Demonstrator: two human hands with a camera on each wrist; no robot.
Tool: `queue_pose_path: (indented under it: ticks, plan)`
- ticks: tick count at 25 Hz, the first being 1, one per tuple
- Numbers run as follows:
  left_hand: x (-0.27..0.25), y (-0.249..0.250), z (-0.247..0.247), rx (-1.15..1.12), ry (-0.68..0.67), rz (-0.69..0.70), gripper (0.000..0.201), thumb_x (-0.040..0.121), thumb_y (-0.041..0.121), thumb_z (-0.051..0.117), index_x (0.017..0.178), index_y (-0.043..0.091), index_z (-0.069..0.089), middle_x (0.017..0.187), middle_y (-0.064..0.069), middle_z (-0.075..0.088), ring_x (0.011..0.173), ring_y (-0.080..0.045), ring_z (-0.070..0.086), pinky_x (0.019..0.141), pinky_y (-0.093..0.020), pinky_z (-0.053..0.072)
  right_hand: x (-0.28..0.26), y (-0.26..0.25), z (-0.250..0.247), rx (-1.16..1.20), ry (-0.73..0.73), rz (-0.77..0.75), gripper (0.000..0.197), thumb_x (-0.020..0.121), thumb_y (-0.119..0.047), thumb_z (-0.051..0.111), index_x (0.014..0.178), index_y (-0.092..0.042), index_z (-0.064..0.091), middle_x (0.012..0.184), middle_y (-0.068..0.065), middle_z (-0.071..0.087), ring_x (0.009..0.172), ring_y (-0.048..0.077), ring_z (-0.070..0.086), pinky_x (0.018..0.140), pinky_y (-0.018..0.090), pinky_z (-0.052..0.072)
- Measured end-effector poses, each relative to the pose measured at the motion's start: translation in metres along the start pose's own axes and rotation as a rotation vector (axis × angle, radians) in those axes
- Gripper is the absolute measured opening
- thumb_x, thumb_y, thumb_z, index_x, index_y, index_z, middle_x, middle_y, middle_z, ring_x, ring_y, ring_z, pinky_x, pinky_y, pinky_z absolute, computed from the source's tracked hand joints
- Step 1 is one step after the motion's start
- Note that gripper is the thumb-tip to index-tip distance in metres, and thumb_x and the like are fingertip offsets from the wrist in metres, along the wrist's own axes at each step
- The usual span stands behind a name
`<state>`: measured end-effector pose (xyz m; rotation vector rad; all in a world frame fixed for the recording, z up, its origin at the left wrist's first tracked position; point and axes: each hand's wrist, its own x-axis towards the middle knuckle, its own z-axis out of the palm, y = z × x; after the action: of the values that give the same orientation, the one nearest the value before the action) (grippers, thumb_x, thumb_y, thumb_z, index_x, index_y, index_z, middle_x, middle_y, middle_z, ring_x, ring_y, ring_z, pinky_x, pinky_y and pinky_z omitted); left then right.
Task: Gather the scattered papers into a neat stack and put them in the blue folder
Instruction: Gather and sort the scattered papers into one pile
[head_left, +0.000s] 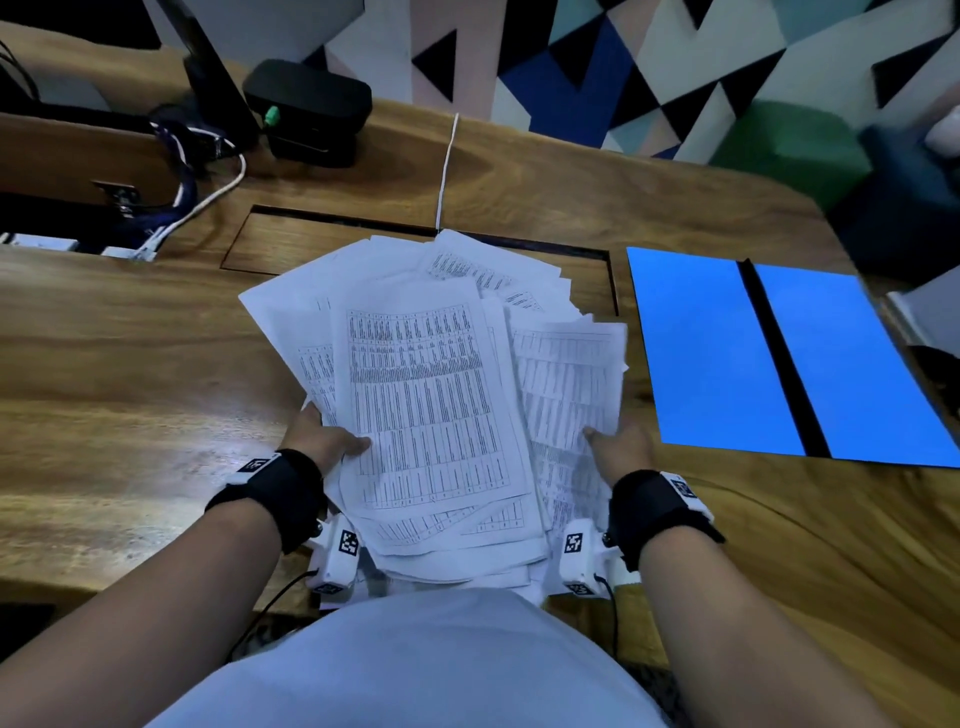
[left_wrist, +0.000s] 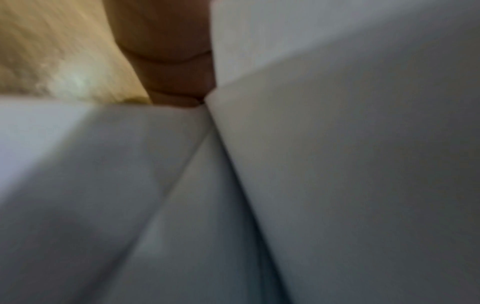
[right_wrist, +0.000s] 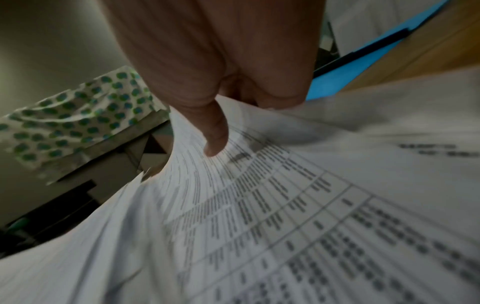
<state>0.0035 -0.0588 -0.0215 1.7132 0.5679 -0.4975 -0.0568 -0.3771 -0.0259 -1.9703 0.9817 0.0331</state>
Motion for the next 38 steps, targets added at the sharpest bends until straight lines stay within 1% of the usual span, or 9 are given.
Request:
queue_pose_path:
  ticks: [4, 10, 16, 20, 26, 30, 33, 35, 38]
  plan:
    - [-0.004, -0.005, 0.011, 0.001, -0.007, -0.024, 0.056, 0.072, -0.010, 0.073, 0.122, 0.005, 0.053, 0.113, -0.017, 0.066, 0.102, -0.034, 0.064, 0.095, -0.050, 0.050, 0.004, -0.010, 0.022, -0.014, -0.140, -0.023, 0.045, 0.085, -0.016, 0.067, 0.124, 0.001, 0.055, 0.127, 0.016, 0.060, 0.117, 0.031, 0.057, 0.099, 0.037, 0.047]
    - [0.009, -0.024, 0.018, 0.071, -0.102, -0.080, 0.071, 0.060, 0.015, 0.083, 0.124, 0.005, 0.056, 0.116, -0.013, 0.069, 0.100, -0.032, 0.067, 0.095, -0.050, 0.051, 0.017, -0.037, 0.038, -0.091, -0.124, 0.042, 0.022, 0.074, -0.023, 0.063, 0.095, -0.020, 0.066, 0.126, 0.015, 0.054, 0.109, 0.034, 0.056, 0.096, 0.039, 0.049]
    - [0.002, -0.019, 0.020, 0.118, -0.052, -0.064, 0.045, 0.079, 0.004, 0.073, 0.121, -0.001, 0.056, 0.116, -0.014, 0.067, 0.099, -0.030, 0.065, 0.094, -0.043, 0.049, 0.019, -0.042, 0.035, 0.063, -0.208, 0.107, 0.055, 0.078, -0.018, 0.068, 0.126, -0.011, 0.043, 0.125, 0.001, 0.051, 0.105, 0.023, 0.055, 0.090, 0.029, 0.045]
    - [-0.001, -0.018, 0.016, 0.101, -0.035, -0.080, 0.039, 0.082, 0.001, 0.069, 0.119, -0.003, 0.059, 0.110, -0.015, 0.066, 0.083, -0.027, 0.063, 0.073, -0.032, 0.050, 0.018, -0.051, 0.014, 0.081, -0.352, 0.211, 0.056, 0.085, -0.024, 0.068, 0.131, -0.001, 0.045, 0.125, 0.010, 0.057, 0.116, 0.030, 0.056, 0.095, 0.032, 0.044]
    - [-0.003, -0.017, 0.016, 0.027, -0.031, -0.052, 0.049, 0.078, -0.001, 0.071, 0.122, 0.000, 0.050, 0.115, -0.016, 0.065, 0.097, -0.033, 0.063, 0.088, -0.042, 0.050, 0.020, -0.073, -0.056, -0.034, 0.270, -0.336, 0.024, 0.088, -0.013, 0.056, 0.110, -0.006, 0.061, 0.112, 0.020, 0.066, 0.105, 0.033, 0.061, 0.084, 0.037, 0.047]
    - [-0.013, -0.010, 0.026, 0.014, -0.068, -0.015, 0.031, 0.070, -0.013, 0.070, 0.093, 0.003, 0.059, 0.088, -0.015, 0.067, 0.084, -0.033, 0.066, 0.087, -0.048, 0.053, -0.010, -0.135, -0.128, 0.180, 0.568, -0.660, 0.006, 0.085, -0.016, 0.053, 0.083, -0.019, 0.057, 0.077, -0.002, 0.057, 0.070, 0.003, 0.048, 0.066, 0.025, 0.041]
    - [-0.019, -0.009, 0.032, 0.038, -0.158, 0.039, 0.047, 0.053, 0.000, 0.084, 0.096, 0.008, 0.067, 0.095, -0.016, 0.074, 0.091, -0.035, 0.070, 0.086, -0.049, 0.055, 0.000, -0.148, -0.128, 0.256, 0.449, -0.667, 0.010, 0.076, -0.019, 0.057, 0.085, -0.022, 0.059, 0.083, -0.006, 0.063, 0.076, 0.002, 0.054, 0.070, 0.025, 0.048]
    - [-0.020, -0.009, 0.037, 0.020, -0.141, 0.083, 0.052, 0.066, 0.019, 0.085, 0.111, 0.006, 0.064, 0.105, -0.010, 0.073, 0.096, -0.029, 0.069, 0.084, -0.036, 0.054, 0.011, -0.137, -0.096, 0.150, 0.296, -0.520, 0.026, 0.072, -0.021, 0.065, 0.097, -0.013, 0.067, 0.094, 0.004, 0.071, 0.086, 0.014, 0.064, 0.077, 0.033, 0.053]
    - [-0.022, -0.003, 0.043, 0.186, 0.052, 0.087, 0.055, 0.093, 0.042, 0.053, 0.131, 0.004, 0.045, 0.116, -0.010, 0.057, 0.103, -0.027, 0.056, 0.079, -0.028, 0.040, 0.019, -0.091, -0.028, 0.045, 0.069, -0.300, 0.036, 0.077, -0.023, 0.074, 0.108, -0.008, 0.065, 0.101, 0.005, 0.068, 0.090, 0.017, 0.063, 0.073, 0.030, 0.049]
